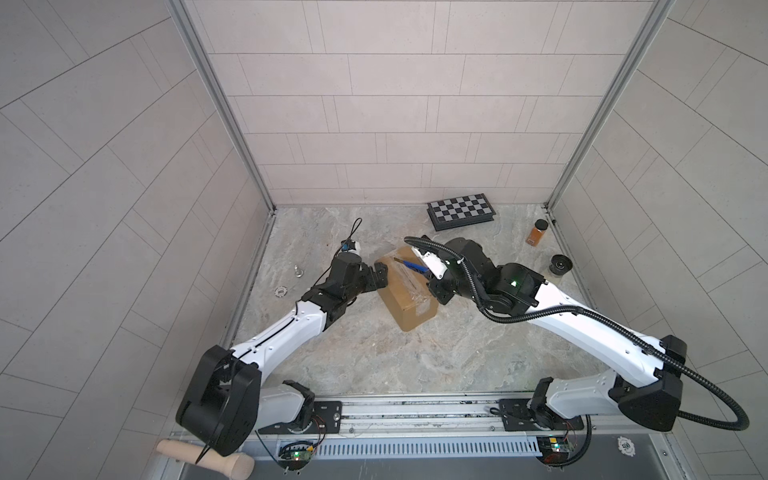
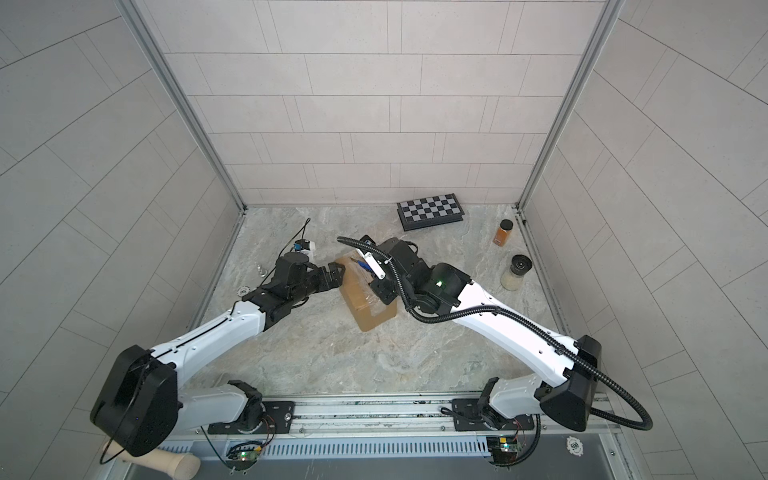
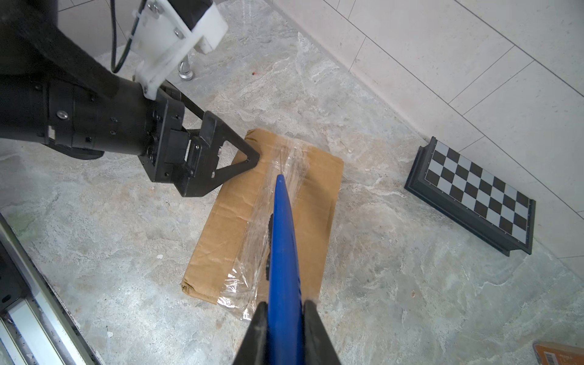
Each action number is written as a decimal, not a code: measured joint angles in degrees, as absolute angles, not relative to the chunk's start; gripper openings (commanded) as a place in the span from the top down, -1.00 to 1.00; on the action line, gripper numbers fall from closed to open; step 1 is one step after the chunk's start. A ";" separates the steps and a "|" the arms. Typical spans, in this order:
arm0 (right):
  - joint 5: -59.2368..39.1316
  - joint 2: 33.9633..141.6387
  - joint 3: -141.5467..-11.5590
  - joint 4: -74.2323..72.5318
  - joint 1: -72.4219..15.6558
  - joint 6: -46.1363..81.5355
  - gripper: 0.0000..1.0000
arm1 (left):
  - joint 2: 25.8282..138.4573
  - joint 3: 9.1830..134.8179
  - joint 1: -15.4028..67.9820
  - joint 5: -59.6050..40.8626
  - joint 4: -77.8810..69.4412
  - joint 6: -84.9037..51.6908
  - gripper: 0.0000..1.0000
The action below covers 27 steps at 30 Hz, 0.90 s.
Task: Unpack the express box
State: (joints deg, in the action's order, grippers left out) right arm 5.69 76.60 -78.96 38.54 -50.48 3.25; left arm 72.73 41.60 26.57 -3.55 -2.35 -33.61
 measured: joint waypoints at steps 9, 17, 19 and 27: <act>8.08 77.25 -79.15 39.66 -51.35 3.01 1.00 | 73.10 41.60 26.65 -3.31 -3.11 -33.69 -1.00; 8.43 77.67 -79.15 39.70 -51.77 3.03 1.00 | 73.32 41.54 26.65 -3.31 -3.51 -34.26 -1.00; 8.47 77.95 -79.15 39.70 -51.77 3.03 1.00 | 73.32 41.50 26.65 -3.31 -3.62 -34.33 -1.00; 9.72 79.20 -79.15 39.59 -51.99 3.05 1.00 | 73.32 41.23 26.65 -3.42 -4.08 -34.79 -1.00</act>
